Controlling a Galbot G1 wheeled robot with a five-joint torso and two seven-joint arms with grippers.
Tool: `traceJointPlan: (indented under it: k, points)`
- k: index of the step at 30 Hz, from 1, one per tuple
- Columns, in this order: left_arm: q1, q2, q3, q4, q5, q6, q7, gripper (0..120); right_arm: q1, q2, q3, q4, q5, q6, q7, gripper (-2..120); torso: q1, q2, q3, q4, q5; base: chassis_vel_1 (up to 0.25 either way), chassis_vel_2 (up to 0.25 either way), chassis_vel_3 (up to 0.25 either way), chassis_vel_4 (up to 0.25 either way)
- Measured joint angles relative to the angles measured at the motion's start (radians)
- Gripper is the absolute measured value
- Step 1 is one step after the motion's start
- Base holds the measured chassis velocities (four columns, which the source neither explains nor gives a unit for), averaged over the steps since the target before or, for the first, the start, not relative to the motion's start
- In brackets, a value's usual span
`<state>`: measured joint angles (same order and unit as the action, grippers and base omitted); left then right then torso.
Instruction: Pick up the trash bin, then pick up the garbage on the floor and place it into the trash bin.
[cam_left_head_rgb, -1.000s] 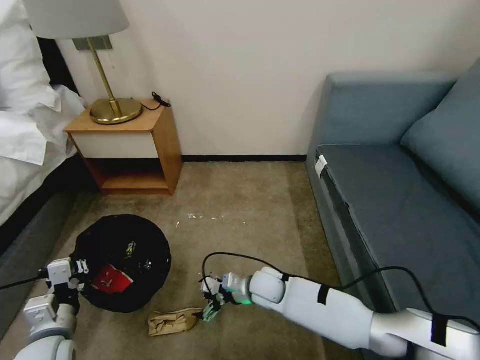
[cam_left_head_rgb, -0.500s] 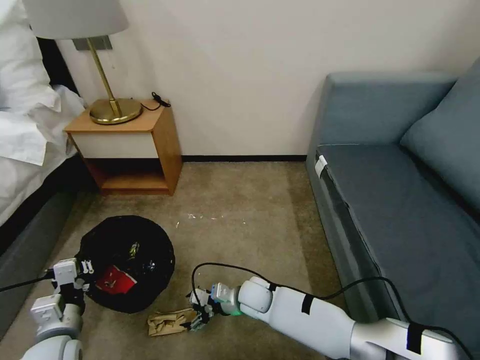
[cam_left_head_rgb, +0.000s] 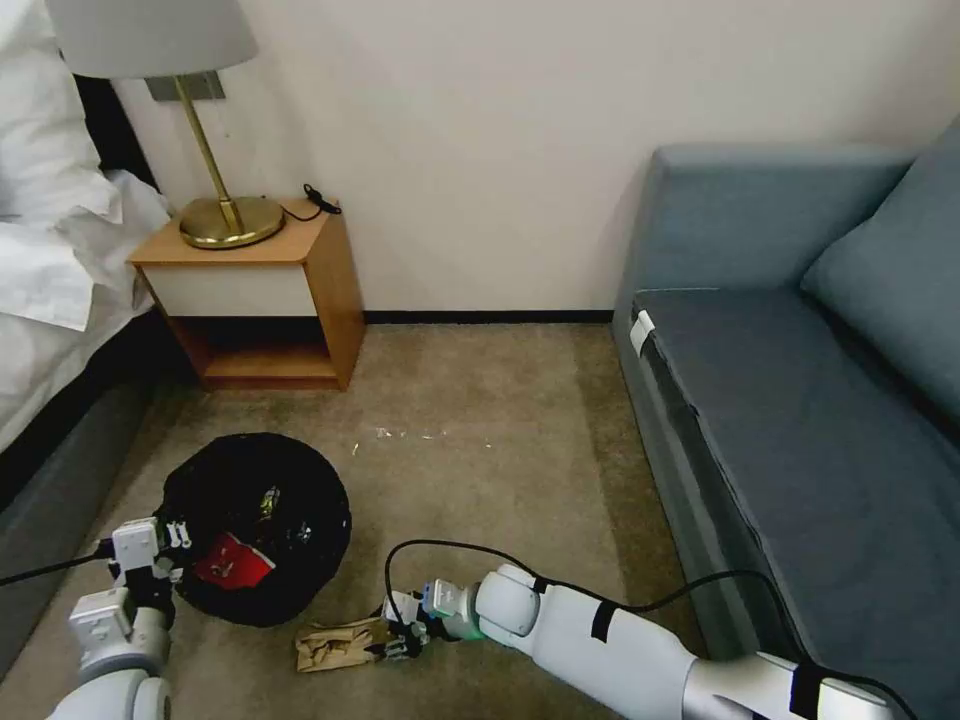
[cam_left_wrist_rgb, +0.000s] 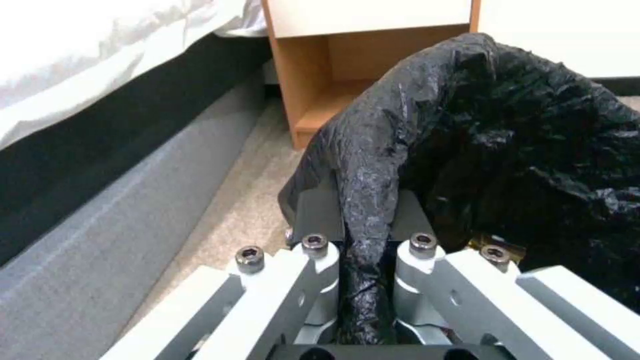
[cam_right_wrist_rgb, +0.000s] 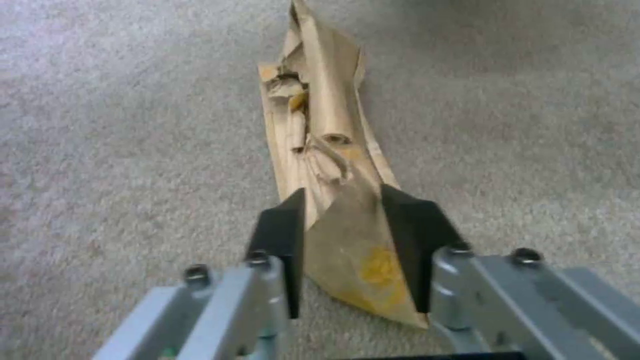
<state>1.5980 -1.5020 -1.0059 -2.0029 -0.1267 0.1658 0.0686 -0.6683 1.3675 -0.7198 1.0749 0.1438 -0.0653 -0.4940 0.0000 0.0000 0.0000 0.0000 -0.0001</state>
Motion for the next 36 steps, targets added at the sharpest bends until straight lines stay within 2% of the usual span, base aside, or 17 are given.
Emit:
traceJointPlan:
  k: [2, 5, 6, 8, 14, 16, 18, 20, 23, 28, 32, 36]
  points:
    - [0.001, 0.000, 0.000, 0.000, 0.000, 0.000, 0.000, 7, -0.003, 0.001, 0.002, -0.002, -0.002, 0.003, -0.001, 25, 0.000, 0.000, 0.000, 0.0000, 0.0000, 0.000, 0.000, 0.000, 0.000]
    - [0.003, 0.002, -0.003, 0.001, -0.001, 0.000, 0.000, 7, -0.011, 0.004, 0.006, -0.008, -0.009, 0.016, -0.004, 10, 0.000, 0.000, 0.000, 0.0000, 0.0000, 0.000, 0.000, 0.000, 0.000]
    - [0.003, 0.002, -0.003, 0.001, -0.001, 0.000, 0.000, 7, -0.011, 0.004, 0.006, -0.008, -0.009, 0.016, -0.004, 10, 0.000, 0.000, 0.000, 0.0000, 0.0000, 0.000, 0.000, 0.000, 0.000]
    - [0.003, 0.002, -0.003, 0.002, -0.001, 0.000, 0.000, 7, -0.012, 0.005, 0.010, -0.011, -0.011, 0.023, -0.005, 0, 0.000, 0.000, 0.000, 0.0000, 0.0000, 0.000, 0.000, 0.000, 0.000]
    - [0.001, 0.004, -0.003, 0.008, -0.002, 0.000, 0.000, 7, -0.009, -0.005, 0.035, -0.005, -0.017, 0.037, -0.006, 0, 0.000, 0.000, 0.000, 0.0001, 0.0001, 0.000, 0.000, 0.000, 0.000]
    - [0.000, 0.010, -0.003, 0.012, -0.005, 0.000, 0.000, 7, -0.009, -0.028, 0.063, 0.020, -0.020, 0.045, -0.003, 0, 0.000, 0.000, 0.000, 0.0001, 0.0002, 0.000, 0.000, 0.000, 0.000]
    - [-0.001, 0.021, -0.003, 0.019, -0.012, -0.001, 0.000, 7, -0.013, -0.085, 0.090, 0.074, -0.003, 0.047, 0.010, 0, 0.000, 0.000, 0.000, 0.0001, 0.0003, 0.000, 0.000, 0.000, 0.000]
    - [-0.001, 0.023, -0.003, 0.021, -0.014, -0.001, 0.000, 7, -0.014, -0.103, 0.099, 0.094, 0.005, 0.046, 0.014, 0, 0.000, 0.000, 0.000, 0.0000, 0.0001, 0.000, 0.000, 0.000, 0.000]
    - [-0.004, 0.031, 0.006, 0.032, -0.018, -0.005, 0.000, 7, -0.026, -0.220, 0.166, 0.229, 0.056, 0.015, 0.047, 0, 0.000, 0.000, 0.000, 0.0000, 0.0002, 0.000, 0.000, 0.000, 0.000]
    - [-0.006, 0.029, 0.017, 0.039, -0.017, -0.013, 0.001, 7, -0.034, -0.287, 0.219, 0.325, 0.089, 0.001, 0.061, 0, 0.000, 0.000, 0.000, -0.0003, 0.0001, 0.000, 0.000, 0.000, 0.000]
    - [-0.005, 0.027, 0.021, 0.037, -0.015, -0.016, 0.003, 7, -0.033, -0.323, 0.275, 0.415, 0.132, -0.016, 0.081, 0, 0.000, 0.000, 0.000, -0.0002, 0.0002, 0.000, 0.000, 0.000, 0.000]
    - [-0.002, 0.035, 0.020, 0.027, -0.019, -0.015, 0.005, 7, -0.018, -0.296, 0.327, 0.476, 0.170, -0.025, 0.096, 0, 0.000, 0.000, 0.000, 0.0000, 0.0002, 0.000, 0.000, 0.000, 0.000]
